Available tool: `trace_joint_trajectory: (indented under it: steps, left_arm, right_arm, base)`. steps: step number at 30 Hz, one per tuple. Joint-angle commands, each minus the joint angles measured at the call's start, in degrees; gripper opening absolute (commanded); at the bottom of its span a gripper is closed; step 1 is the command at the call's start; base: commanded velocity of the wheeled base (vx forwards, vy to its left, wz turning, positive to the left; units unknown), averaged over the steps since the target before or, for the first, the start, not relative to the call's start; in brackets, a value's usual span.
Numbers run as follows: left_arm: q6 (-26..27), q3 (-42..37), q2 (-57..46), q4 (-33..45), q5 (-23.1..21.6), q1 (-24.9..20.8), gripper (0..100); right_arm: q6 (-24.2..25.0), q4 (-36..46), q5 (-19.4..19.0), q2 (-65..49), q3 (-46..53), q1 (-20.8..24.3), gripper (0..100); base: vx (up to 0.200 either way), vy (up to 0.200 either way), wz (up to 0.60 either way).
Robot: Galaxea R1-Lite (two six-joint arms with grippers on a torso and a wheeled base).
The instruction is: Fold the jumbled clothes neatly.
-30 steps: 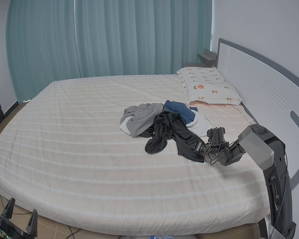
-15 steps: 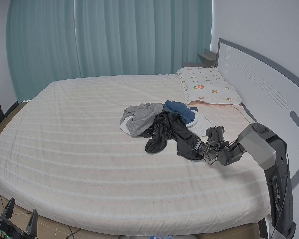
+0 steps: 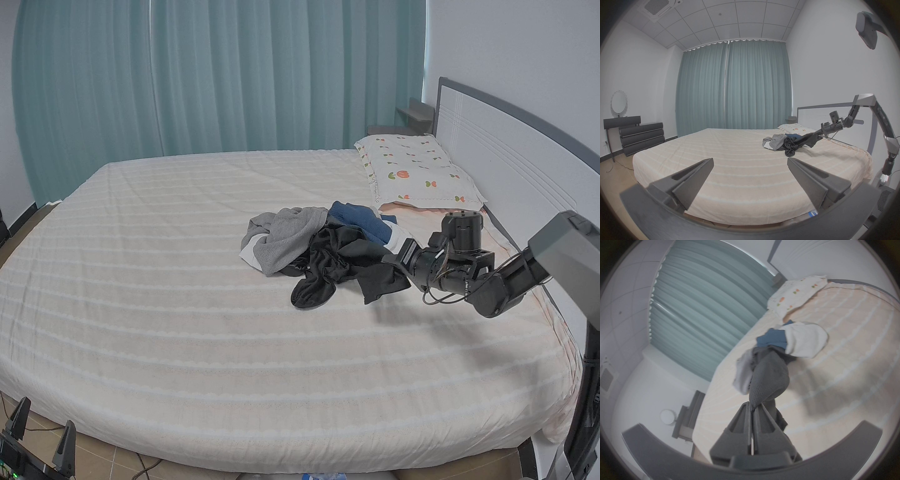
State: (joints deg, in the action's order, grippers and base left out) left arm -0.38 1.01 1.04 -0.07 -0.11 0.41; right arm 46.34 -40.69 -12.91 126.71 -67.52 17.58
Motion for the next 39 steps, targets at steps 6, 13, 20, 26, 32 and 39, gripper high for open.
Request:
trace_joint_trajectory:
  steps: [6,13,20,26,32,39]
  left_arm:
    - [0.64,-1.01,-0.77,-0.10,0.20,0.02,100]
    - [2.75,-1.01,-0.86,-0.19,-0.42,0.02,100]
    - [2.75,-1.01,-0.86,-0.19,-0.42,0.02,100]
    - [-1.38,10.77,3.18,-6.87,0.55,0.02,100]
    - [-0.41,26.06,23.75,-5.55,-1.74,-0.06,100]
    - [0.82,24.21,43.70,-5.02,-4.20,-3.84,100]
  right_arm:
    - [0.07,-6.94,-11.70,-21.94,15.23,2.11,0]
    - [-0.19,-11.95,-11.79,-24.58,19.18,4.83,0]
    - [-0.11,-12.13,-11.17,-25.72,18.57,4.66,0]
    - [-0.11,-12.13,-11.17,-26.16,19.01,4.83,0]
    - [-0.19,-12.13,-11.26,-25.55,19.01,5.01,0]
    - [-0.11,-12.13,-11.08,-26.60,19.54,6.77,0]
  base:
    - [0.000,0.000,0.00]
    - [0.000,0.000,0.00]
    - [0.000,0.000,0.00]
    - [0.000,0.000,0.00]
    - [0.000,0.000,0.00]
    - [0.000,0.000,0.00]
